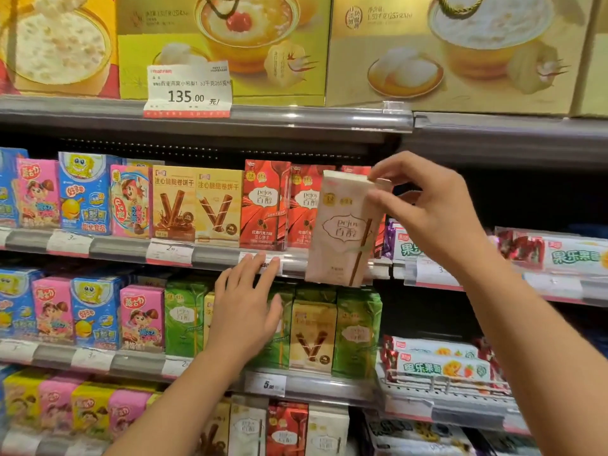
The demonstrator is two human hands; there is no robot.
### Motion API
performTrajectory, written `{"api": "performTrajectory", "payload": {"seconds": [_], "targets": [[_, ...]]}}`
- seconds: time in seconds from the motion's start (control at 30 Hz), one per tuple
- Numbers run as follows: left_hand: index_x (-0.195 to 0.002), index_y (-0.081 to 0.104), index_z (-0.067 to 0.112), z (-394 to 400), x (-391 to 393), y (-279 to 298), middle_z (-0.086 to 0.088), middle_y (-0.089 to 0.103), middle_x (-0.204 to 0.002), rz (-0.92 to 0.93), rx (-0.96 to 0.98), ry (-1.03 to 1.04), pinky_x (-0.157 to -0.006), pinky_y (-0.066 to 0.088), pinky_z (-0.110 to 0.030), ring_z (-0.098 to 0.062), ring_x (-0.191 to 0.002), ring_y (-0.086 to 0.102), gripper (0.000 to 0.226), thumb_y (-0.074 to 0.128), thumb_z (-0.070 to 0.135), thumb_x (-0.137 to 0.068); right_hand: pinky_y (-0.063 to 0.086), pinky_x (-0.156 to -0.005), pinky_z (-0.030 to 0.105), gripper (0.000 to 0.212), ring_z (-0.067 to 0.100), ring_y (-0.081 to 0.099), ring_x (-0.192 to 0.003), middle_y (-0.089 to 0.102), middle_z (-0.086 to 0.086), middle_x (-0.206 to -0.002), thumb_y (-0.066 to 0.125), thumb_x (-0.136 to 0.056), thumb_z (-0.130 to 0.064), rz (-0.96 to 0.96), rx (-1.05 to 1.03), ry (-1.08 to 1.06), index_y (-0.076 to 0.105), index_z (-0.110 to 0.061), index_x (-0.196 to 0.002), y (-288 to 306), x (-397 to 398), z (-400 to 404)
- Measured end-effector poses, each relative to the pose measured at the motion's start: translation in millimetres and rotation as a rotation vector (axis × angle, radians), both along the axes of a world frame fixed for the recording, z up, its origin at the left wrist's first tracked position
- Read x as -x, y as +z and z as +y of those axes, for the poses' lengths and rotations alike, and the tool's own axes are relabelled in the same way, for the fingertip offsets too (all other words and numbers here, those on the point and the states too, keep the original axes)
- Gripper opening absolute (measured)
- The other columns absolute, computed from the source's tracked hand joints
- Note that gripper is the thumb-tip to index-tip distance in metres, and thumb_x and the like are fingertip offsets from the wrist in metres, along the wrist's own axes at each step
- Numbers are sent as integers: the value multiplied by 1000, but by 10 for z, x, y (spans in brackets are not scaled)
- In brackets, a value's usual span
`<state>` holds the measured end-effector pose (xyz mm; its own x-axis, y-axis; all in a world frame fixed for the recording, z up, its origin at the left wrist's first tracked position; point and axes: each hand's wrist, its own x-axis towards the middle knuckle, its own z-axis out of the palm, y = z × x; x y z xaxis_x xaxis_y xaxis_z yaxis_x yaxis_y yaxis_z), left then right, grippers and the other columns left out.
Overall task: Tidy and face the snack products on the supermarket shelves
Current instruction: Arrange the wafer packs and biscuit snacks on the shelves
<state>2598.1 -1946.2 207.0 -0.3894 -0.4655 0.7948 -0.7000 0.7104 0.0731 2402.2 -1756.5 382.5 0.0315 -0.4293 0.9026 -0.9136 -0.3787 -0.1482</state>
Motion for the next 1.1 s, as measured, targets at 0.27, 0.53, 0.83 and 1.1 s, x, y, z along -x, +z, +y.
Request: {"api": "performTrajectory", "payload": {"seconds": [0.27,0.53,0.83,1.1], "targets": [[-136,59,13,304,-151,-345,-7,51,-145,93,-54,-127,-110,39,-53,-30,-134,46,46,51,29,-94,55,-75,15,22,5,67,-99,69,-19,-101,77,-87,-20,-219,-130,114,67,-32,-103,-1023,309,246],[-118,71,15,725,-157,-1583,-1,69,-118,-132,-283,-180,-95,47,-36,-24,-110,64,40,45,30,-92,47,-78,8,29,-1,64,-100,69,-22,-104,78,-83,-19,-263,-385,21,70,-34,-106,-2123,279,420],[-160,-4,30,280,162,-2195,3,3,-168,-445,-574,-61,-125,-2,-40,-21,-155,-1,72,34,42,-100,49,-85,19,38,-6,58,-101,54,-32,-112,75,-90,-24,-209,-569,-227,68,-36,-126,-2707,-13,393],[-117,74,17,-31,109,-2233,-5,70,-109,-496,-398,-227,-82,59,-48,-29,-96,68,68,78,40,-53,39,-82,-2,39,-9,56,-99,62,-20,-106,87,-77,-14,-222,-564,-356,75,-29,-112,-2811,-251,329]]}}
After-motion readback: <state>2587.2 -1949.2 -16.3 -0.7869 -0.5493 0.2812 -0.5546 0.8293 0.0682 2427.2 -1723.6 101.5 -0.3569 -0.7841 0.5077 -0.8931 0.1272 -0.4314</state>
